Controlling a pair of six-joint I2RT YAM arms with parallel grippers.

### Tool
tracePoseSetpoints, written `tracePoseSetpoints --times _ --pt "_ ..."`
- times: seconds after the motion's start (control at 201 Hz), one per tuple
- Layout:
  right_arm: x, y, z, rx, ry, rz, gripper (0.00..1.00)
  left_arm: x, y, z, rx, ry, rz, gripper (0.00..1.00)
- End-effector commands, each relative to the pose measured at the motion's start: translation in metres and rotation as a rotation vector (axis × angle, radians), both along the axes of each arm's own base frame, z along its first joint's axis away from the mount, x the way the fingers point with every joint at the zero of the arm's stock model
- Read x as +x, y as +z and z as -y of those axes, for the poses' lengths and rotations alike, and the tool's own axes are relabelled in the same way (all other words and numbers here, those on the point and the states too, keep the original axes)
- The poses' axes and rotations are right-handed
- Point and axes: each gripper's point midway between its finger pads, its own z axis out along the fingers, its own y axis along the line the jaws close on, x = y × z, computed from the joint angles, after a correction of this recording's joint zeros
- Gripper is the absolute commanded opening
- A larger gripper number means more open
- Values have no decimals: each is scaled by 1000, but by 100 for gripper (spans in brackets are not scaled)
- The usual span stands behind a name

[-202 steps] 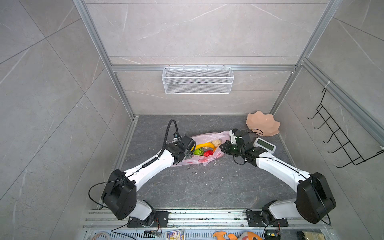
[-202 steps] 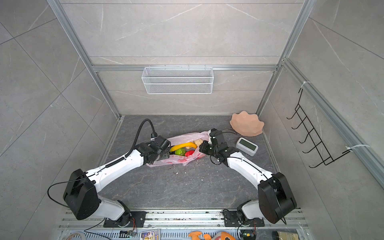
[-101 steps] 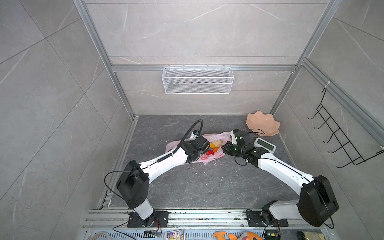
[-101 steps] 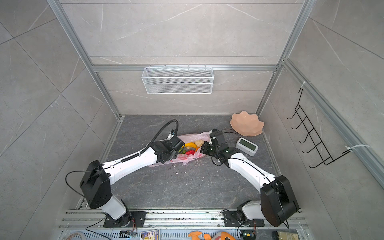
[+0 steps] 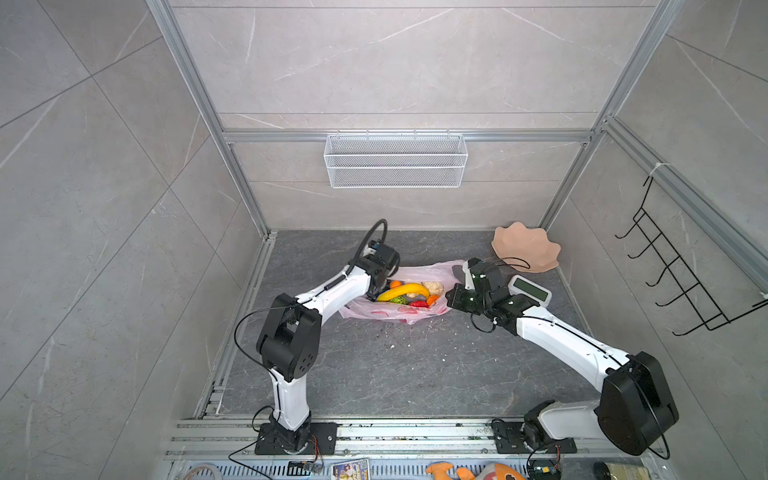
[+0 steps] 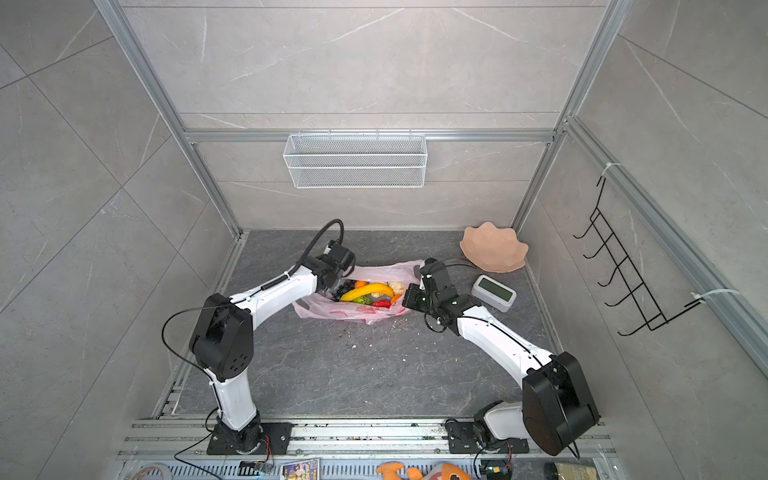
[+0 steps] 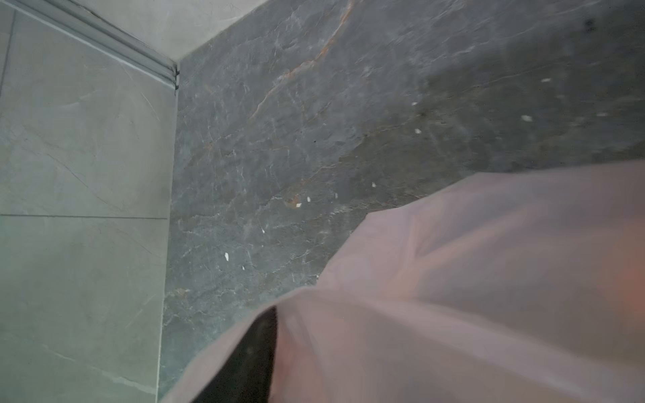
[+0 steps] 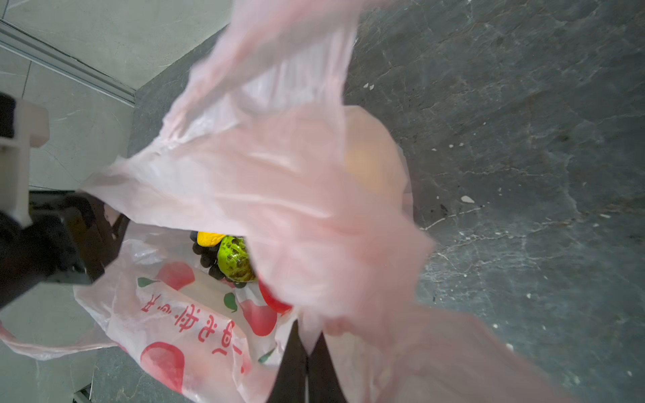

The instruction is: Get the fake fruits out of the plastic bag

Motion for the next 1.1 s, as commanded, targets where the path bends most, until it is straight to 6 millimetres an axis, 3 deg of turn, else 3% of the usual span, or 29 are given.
tracePoseSetpoints --times 0.0,0.194,0.438,0.528,0.687,0.792,0.941,1.096 --pt "0 -14 10 -28 -7 -10 0 15 -15 -2 -254 76 -87 19" --pt "0 -36 11 -36 10 -59 0 43 -32 -6 -495 150 -201 3" --pt "0 -33 -4 15 68 -63 0 45 -27 12 -574 91 -260 2" --pt "0 -30 -6 22 78 -61 0 40 -22 19 -577 57 -268 12" --pt "-1 -26 -5 26 73 -57 0 22 9 27 -581 27 -201 45" --pt "-2 -25 -6 39 65 -55 0 1 29 7 -547 157 -129 63" --pt "-3 -21 -14 46 76 -42 0 -28 47 5 -582 225 -41 77" --pt "-3 -19 -21 42 89 -34 0 -46 43 15 -666 254 -10 80"
